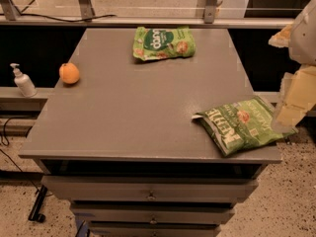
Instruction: Pick green jalapeno chip bag
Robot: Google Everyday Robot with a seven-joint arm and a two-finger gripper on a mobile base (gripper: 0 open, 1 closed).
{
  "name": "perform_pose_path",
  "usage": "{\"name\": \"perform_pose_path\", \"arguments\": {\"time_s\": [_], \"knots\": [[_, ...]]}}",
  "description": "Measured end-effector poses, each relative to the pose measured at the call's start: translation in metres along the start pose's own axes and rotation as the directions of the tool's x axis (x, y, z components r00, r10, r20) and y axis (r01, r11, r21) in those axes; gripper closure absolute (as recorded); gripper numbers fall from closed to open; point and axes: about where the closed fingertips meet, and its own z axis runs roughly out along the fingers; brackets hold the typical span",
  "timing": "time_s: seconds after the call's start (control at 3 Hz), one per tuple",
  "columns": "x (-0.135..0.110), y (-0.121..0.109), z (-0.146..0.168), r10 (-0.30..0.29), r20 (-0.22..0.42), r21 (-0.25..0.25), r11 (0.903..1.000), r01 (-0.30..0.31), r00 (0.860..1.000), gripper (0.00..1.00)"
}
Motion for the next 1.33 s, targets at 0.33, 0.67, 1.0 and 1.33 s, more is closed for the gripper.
{"name": "perform_pose_path", "arguments": {"time_s": [0.33,0.67,1.0,1.33], "knots": [[0.000,0.000,0.000,0.000,0.001,0.001,1.0000,0.000,1.000,0.00],[0.017,-0.015,0.011,-0.003,0.061,-0.014,0.9999,0.003,0.998,0.00],[0.039,-0.037,0.036,-0.003,0.137,-0.026,0.9996,0.006,0.991,0.00],[0.050,-0.050,0.063,-0.011,0.189,-0.035,0.9992,0.018,0.982,0.00]]}}
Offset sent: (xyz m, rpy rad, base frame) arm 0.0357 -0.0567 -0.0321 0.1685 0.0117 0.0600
